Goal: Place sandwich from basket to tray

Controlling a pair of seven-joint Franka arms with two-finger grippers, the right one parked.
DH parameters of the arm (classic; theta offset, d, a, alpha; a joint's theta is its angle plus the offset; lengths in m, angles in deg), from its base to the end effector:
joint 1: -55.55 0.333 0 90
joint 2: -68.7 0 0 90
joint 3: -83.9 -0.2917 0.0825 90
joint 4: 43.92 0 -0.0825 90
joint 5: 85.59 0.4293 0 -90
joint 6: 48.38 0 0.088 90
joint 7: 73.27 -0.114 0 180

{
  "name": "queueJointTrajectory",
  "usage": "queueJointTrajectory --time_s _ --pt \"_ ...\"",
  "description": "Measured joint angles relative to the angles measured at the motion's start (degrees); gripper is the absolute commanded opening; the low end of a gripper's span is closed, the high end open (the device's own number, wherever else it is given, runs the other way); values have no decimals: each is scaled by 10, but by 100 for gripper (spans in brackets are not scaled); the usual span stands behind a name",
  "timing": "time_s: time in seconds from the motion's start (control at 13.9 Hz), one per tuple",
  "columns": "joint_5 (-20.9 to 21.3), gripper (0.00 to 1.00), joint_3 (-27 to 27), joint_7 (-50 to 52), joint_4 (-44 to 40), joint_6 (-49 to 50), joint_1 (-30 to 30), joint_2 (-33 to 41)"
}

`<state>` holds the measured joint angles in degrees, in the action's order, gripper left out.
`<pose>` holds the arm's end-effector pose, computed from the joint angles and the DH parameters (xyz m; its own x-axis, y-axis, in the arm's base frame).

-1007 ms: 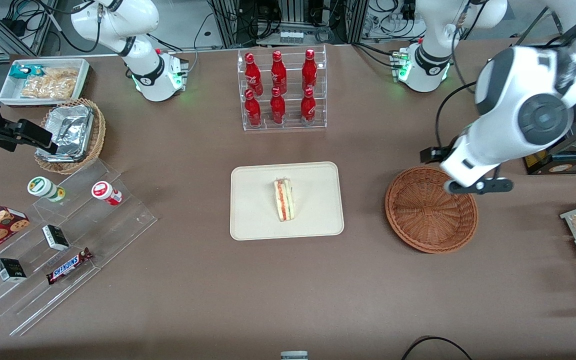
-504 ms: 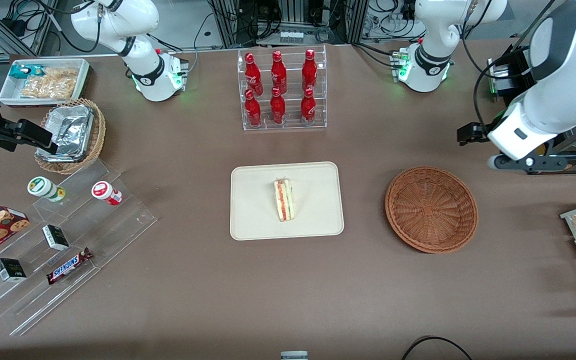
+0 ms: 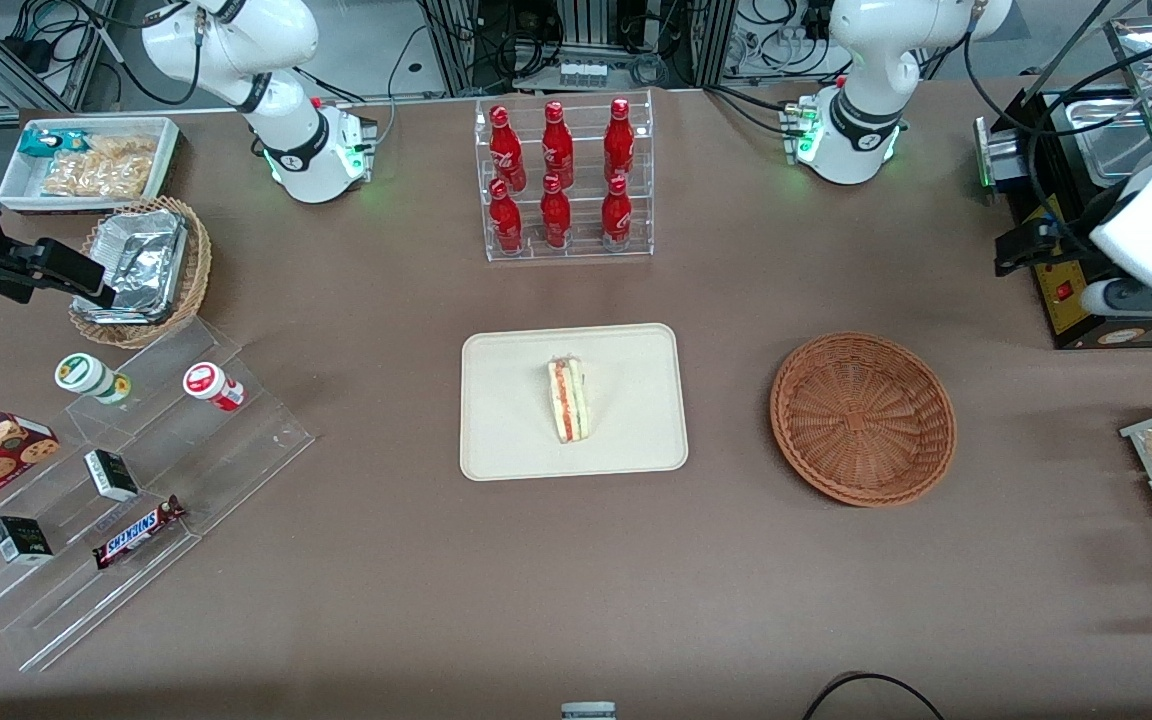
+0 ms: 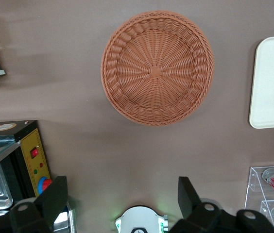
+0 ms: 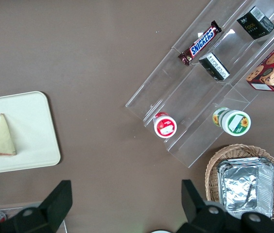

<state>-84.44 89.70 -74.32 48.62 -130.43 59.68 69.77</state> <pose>0.5763 -0.0147 0.5708 0.9855 -0.0440 -0.1641 -0.0477 -0.9987 -0.0189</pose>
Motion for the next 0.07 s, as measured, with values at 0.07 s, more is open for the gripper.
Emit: queueJointTrajectory --time_s 0.07 --pt "7 100 0 0 0 0 1 4"
